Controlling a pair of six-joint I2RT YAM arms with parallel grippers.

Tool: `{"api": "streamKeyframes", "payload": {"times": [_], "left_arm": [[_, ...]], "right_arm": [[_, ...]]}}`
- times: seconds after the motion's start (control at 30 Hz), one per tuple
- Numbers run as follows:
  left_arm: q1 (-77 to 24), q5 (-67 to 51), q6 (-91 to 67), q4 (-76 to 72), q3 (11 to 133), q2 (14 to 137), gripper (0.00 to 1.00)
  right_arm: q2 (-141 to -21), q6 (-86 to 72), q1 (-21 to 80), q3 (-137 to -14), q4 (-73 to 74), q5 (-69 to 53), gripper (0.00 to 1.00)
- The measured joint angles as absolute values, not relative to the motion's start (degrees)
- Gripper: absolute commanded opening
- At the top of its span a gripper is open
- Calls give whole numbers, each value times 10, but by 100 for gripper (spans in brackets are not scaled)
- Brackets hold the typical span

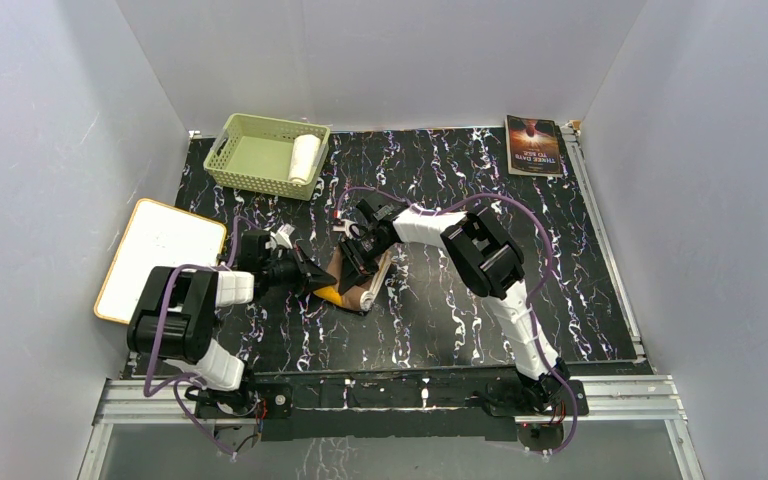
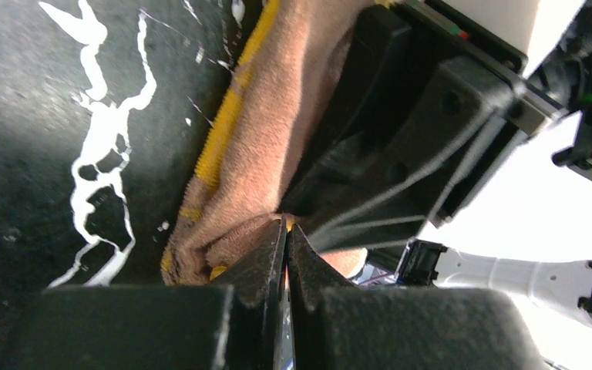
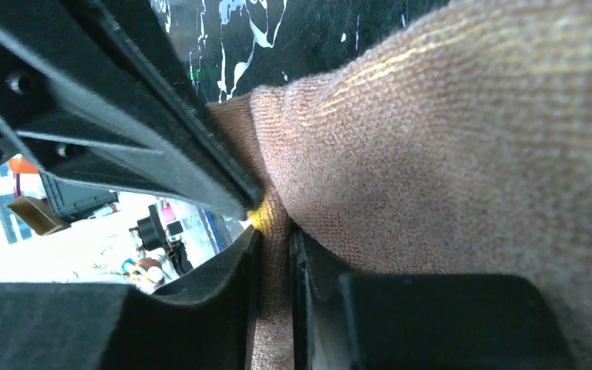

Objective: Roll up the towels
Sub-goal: Roll the towel at the center of the board.

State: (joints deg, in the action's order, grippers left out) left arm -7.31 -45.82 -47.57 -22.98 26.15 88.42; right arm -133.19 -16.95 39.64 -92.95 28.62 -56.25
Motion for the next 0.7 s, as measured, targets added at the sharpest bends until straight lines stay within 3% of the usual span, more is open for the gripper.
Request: {"api": "streamKeyframes", "payload": {"times": [0.3,0.43,0.57,0.7], "left_arm": [[-74,-434,-477,-282,269,948,0],[-79,-432,-476,-301,271,961,0],[-85,-426,-474,-306,273,964,0],[-90,-421,-469,-305,275,964,0]], "right_arm": [[-1279,-154,407,-912,300,-480,48],[-1224,-130,406,-866,298,-416,49],[-1195,-110,404,-828,295,-386,44],[-1185,-96,403,-806,282,-380,22]]}}
